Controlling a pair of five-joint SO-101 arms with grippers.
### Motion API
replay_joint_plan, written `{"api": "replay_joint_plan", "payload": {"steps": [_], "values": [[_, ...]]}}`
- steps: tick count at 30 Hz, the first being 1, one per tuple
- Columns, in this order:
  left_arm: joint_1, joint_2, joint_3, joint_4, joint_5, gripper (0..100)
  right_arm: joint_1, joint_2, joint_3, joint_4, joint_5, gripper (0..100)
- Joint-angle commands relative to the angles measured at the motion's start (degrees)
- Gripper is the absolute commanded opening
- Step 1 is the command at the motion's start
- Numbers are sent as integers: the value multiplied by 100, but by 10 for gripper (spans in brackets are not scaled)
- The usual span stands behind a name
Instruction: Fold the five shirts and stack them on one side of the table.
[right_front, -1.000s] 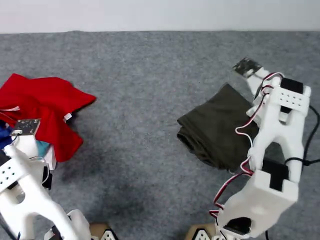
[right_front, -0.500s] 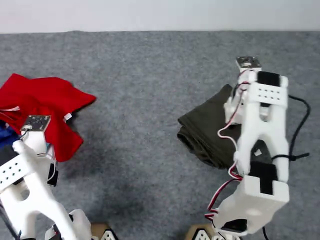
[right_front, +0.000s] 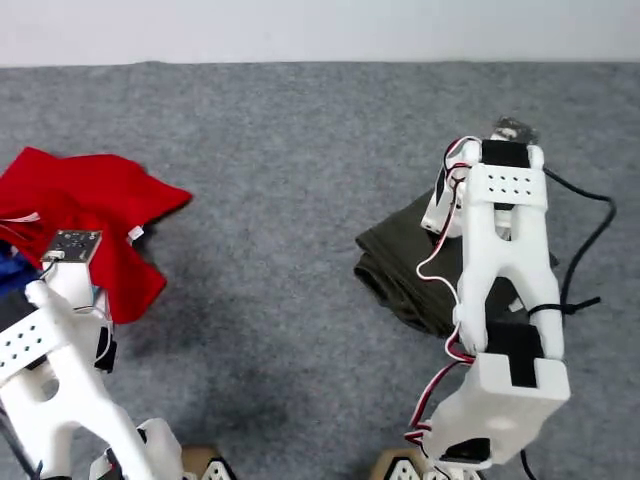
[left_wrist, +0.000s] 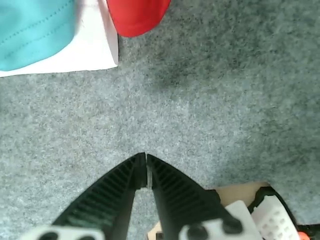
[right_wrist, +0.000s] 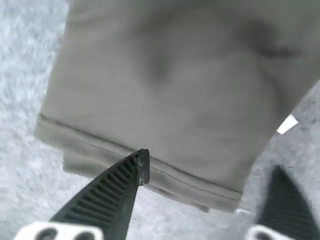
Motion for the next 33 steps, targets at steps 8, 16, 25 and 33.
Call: {"api": "replay_joint_plan", "payload": {"steps": [8, 16, 25, 33], "values": [[9, -132, 13, -35, 9, 5, 101, 1182, -211, -971, -580, 457], [9, -149, 180, -79, 9, 5, 523, 2062, -220, -1587, -545, 456], [9, -132, 189, -158, 0, 5, 532, 2457, -360, -1525, -501, 173], [9, -141, 189, -149, 0, 5, 664, 2396, -378, -1516, 387, 7]]}}
